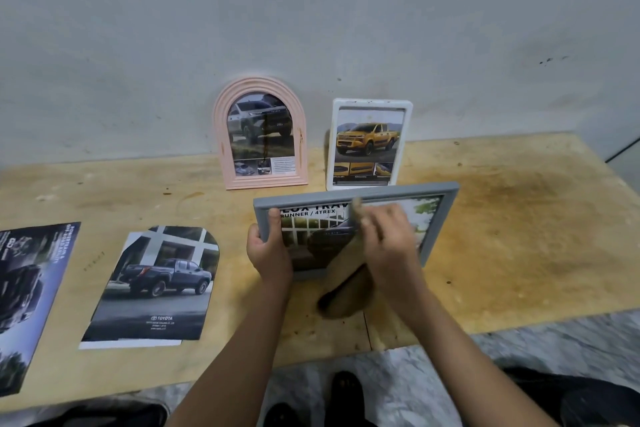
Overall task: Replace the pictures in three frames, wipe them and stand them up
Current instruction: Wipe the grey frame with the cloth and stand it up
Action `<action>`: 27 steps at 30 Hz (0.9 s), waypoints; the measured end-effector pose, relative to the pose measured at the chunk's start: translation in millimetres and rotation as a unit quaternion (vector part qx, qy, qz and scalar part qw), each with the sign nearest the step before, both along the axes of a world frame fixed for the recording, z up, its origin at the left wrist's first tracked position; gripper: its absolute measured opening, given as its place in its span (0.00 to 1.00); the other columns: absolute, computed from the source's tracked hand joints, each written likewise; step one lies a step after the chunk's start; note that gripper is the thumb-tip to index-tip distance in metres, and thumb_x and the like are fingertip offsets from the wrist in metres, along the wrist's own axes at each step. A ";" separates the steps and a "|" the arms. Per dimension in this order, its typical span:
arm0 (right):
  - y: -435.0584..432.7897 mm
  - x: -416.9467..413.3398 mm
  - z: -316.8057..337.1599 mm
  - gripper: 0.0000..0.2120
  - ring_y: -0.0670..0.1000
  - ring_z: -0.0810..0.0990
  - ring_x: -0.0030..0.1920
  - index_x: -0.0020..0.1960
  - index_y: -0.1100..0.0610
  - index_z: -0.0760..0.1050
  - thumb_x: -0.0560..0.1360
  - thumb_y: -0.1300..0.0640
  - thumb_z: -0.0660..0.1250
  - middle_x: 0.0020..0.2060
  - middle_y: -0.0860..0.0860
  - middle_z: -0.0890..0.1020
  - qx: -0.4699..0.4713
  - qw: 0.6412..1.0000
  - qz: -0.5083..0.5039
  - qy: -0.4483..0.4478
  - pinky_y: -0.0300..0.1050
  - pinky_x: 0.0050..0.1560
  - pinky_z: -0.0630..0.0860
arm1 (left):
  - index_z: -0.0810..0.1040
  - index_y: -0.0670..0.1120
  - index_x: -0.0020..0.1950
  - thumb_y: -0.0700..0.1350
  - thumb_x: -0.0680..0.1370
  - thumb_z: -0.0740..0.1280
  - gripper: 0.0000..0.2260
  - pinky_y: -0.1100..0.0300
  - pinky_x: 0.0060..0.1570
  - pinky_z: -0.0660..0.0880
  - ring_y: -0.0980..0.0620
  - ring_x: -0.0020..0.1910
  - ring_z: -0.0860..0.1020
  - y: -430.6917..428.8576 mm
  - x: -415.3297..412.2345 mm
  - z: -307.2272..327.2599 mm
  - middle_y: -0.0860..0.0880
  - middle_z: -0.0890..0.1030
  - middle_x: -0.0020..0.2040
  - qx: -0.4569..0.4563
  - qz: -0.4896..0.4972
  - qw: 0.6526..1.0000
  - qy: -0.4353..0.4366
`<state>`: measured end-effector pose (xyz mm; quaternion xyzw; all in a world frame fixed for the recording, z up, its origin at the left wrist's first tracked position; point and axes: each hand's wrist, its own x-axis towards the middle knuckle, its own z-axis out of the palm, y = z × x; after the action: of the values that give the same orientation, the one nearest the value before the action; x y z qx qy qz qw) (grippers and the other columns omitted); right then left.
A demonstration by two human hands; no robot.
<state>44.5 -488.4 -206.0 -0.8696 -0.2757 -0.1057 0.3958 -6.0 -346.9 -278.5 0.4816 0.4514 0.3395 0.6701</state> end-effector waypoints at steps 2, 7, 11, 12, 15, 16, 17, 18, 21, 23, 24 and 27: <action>-16.8 20.2 20.5 0.09 0.43 0.68 0.42 0.52 0.64 0.78 0.75 0.68 0.62 0.43 0.55 0.73 0.032 0.997 -0.070 -0.004 0.22 0.45 0.63 | 0.73 0.50 0.40 0.56 0.75 0.66 0.10 0.60 0.37 0.76 0.53 0.39 0.77 -0.7 1.0 0.4 0.49 0.76 0.39 0.009 0.002 1.000 -0.001; -25.6 45.2 19.4 0.09 0.59 0.74 0.43 0.51 0.64 0.78 0.74 0.67 0.61 0.46 0.59 0.72 -0.078 0.987 -0.137 -0.006 0.50 0.43 0.74 | 0.72 0.50 0.39 0.57 0.75 0.66 0.12 0.60 0.37 0.74 0.52 0.39 0.75 -0.2 2.9 0.8 0.49 0.75 0.38 0.011 0.003 1.000 0.000; -9.5 47.0 15.4 0.09 0.59 0.73 0.41 0.51 0.67 0.79 0.74 0.68 0.62 0.44 0.60 0.73 -0.100 0.986 -0.134 -0.027 0.45 0.38 0.69 | 0.72 0.51 0.38 0.62 0.69 0.64 0.14 0.59 0.38 0.73 0.53 0.39 0.74 0.6 3.6 1.4 0.49 0.74 0.38 0.013 -0.001 1.000 -0.001; -6.2 47.6 16.0 0.09 0.60 0.73 0.40 0.51 0.67 0.78 0.73 0.68 0.62 0.43 0.60 0.73 -0.106 0.985 -0.135 -0.034 0.47 0.37 0.69 | 0.73 0.51 0.38 0.62 0.69 0.64 0.14 0.59 0.38 0.73 0.53 0.39 0.74 0.9 3.5 1.3 0.50 0.74 0.38 0.014 -0.001 1.000 0.001; 5.0 44.4 14.3 0.11 0.61 0.73 0.41 0.54 0.66 0.77 0.73 0.68 0.61 0.44 0.60 0.73 -0.142 0.982 -0.121 -0.042 0.48 0.36 0.67 | 0.73 0.52 0.39 0.62 0.69 0.64 0.14 0.59 0.38 0.74 0.52 0.40 0.75 1.6 4.2 2.2 0.50 0.75 0.38 0.014 -0.003 1.000 0.001; 8.9 41.5 13.5 0.13 0.60 0.73 0.43 0.57 0.66 0.76 0.74 0.67 0.60 0.45 0.59 0.73 -0.157 0.980 -0.112 -0.043 0.46 0.36 0.64 | 0.73 0.52 0.39 0.62 0.69 0.63 0.14 0.59 0.39 0.74 0.52 0.40 0.75 1.6 4.4 2.4 0.49 0.75 0.39 0.012 -0.004 1.000 0.000; 12.1 38.8 13.3 0.15 0.58 0.72 0.45 0.59 0.66 0.74 0.74 0.67 0.60 0.47 0.59 0.73 -0.169 0.980 -0.100 -0.043 0.45 0.38 0.62 | 0.73 0.52 0.40 0.62 0.69 0.63 0.14 0.59 0.39 0.75 0.52 0.41 0.75 1.3 4.7 2.9 0.49 0.76 0.39 0.010 -0.004 1.000 -0.001; 14.7 36.5 13.0 0.16 0.58 0.72 0.47 0.61 0.66 0.73 0.74 0.67 0.59 0.49 0.59 0.72 -0.175 0.979 -0.090 -0.042 0.44 0.39 0.61 | 0.73 0.52 0.40 0.62 0.69 0.64 0.14 0.58 0.40 0.75 0.52 0.41 0.76 1.1 4.7 2.8 0.49 0.76 0.40 0.010 -0.003 1.000 -0.001; 21.9 32.4 13.0 0.15 0.58 0.71 0.50 0.61 0.66 0.71 0.75 0.67 0.58 0.51 0.59 0.72 -0.179 0.980 -0.085 -0.035 0.45 0.41 0.62 | 0.74 0.53 0.41 0.63 0.69 0.64 0.14 0.52 0.45 0.77 0.50 0.44 0.76 0.6 4.4 2.2 0.48 0.77 0.42 0.007 -0.004 1.000 -0.004; 29.4 28.0 11.0 0.15 0.58 0.73 0.48 0.59 0.67 0.73 0.73 0.70 0.60 0.49 0.60 0.74 -0.174 0.981 -0.080 -0.034 0.46 0.40 0.66 | 0.74 0.53 0.41 0.62 0.69 0.65 0.14 0.51 0.46 0.77 0.49 0.45 0.77 0.9 4.4 1.4 0.46 0.77 0.43 0.002 -0.005 1.000 -0.007; 33.4 24.9 8.1 0.14 0.58 0.75 0.45 0.56 0.68 0.74 0.71 0.72 0.63 0.46 0.60 0.75 -0.170 0.982 -0.071 -0.042 0.45 0.38 0.69 | 0.74 0.52 0.41 0.62 0.69 0.65 0.14 0.51 0.46 0.77 0.48 0.45 0.77 1.3 4.5 0.9 0.46 0.77 0.43 0.001 -0.005 1.000 -0.010; 45.6 17.2 -0.5 0.11 0.55 0.75 0.36 0.49 0.70 0.78 0.67 0.75 0.66 0.39 0.59 0.77 -0.137 0.981 -0.061 -0.125 0.42 0.32 0.75 | 0.74 0.52 0.43 0.59 0.73 0.66 0.11 0.53 0.45 0.78 0.47 0.47 0.79 1.7 5.7 0.4 0.47 0.78 0.44 -0.001 -0.004 1.000 -0.022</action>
<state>61.7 -442.8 -206.5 -0.9107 -0.2814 -0.1989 0.2278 -0.3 -345.2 -278.2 0.4748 0.4352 0.3470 0.6818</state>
